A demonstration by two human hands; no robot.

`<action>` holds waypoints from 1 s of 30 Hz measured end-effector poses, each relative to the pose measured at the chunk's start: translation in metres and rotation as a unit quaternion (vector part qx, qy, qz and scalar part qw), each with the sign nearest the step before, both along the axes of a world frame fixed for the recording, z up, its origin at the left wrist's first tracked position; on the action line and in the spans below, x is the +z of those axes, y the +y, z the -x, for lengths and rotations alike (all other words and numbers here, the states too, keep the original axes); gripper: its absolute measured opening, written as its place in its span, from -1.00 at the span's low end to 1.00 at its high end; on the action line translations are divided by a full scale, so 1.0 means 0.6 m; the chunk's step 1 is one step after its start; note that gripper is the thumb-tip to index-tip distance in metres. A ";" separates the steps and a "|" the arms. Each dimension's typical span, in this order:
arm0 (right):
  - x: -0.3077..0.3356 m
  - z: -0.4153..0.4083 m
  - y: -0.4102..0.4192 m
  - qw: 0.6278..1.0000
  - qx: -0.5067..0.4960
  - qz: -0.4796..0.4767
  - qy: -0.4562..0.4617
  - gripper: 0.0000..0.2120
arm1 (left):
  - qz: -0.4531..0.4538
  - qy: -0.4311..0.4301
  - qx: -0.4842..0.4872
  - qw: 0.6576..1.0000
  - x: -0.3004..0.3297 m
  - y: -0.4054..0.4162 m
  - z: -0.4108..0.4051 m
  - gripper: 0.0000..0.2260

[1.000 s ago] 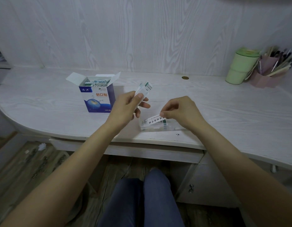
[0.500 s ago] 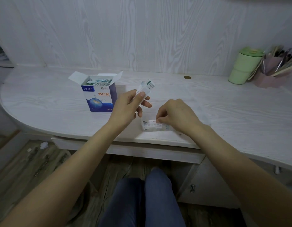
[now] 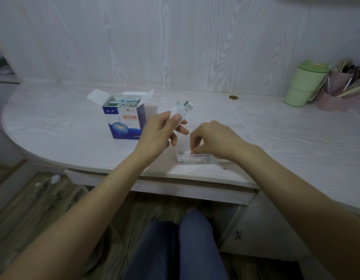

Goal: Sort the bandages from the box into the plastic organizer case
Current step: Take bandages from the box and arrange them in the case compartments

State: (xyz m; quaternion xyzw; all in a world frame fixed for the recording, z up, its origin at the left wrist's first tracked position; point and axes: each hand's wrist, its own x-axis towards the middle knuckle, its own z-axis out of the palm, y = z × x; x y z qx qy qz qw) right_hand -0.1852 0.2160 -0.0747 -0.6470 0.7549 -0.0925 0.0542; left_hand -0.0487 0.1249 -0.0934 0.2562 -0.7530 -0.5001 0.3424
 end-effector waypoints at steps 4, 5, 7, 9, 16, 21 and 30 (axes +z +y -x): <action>-0.003 0.003 -0.001 1.000 -0.004 -0.003 -0.009 -0.95 | 0.005 -0.010 0.000 1.000 0.000 -0.002 -0.001 -0.75; -0.004 0.005 0.000 1.000 -0.007 0.002 -0.019 -0.94 | 0.003 -0.012 -0.002 1.000 0.000 -0.002 -0.002 -0.75; -0.002 0.010 0.004 0.994 -0.029 0.049 -0.093 -0.91 | -0.005 -0.015 -0.014 1.000 0.000 -0.002 -0.005 -0.77; 0.006 0.012 0.013 0.963 -0.070 0.115 -0.235 -0.81 | -0.010 -0.013 -0.031 0.999 -0.001 0.000 -0.009 -0.82; 0.014 0.006 0.023 0.862 -0.096 0.192 -0.459 -0.95 | -0.041 -0.002 -0.083 0.996 0.003 0.016 -0.006 -0.93; 0.011 0.012 0.022 0.847 -0.130 0.219 -0.466 -0.85 | -0.056 0.006 -0.093 0.994 0.006 0.017 -0.007 -0.79; -0.001 0.019 0.032 0.774 -0.134 0.247 -0.567 -0.91 | -0.063 0.031 -0.006 0.998 0.004 -0.002 -0.017 -0.77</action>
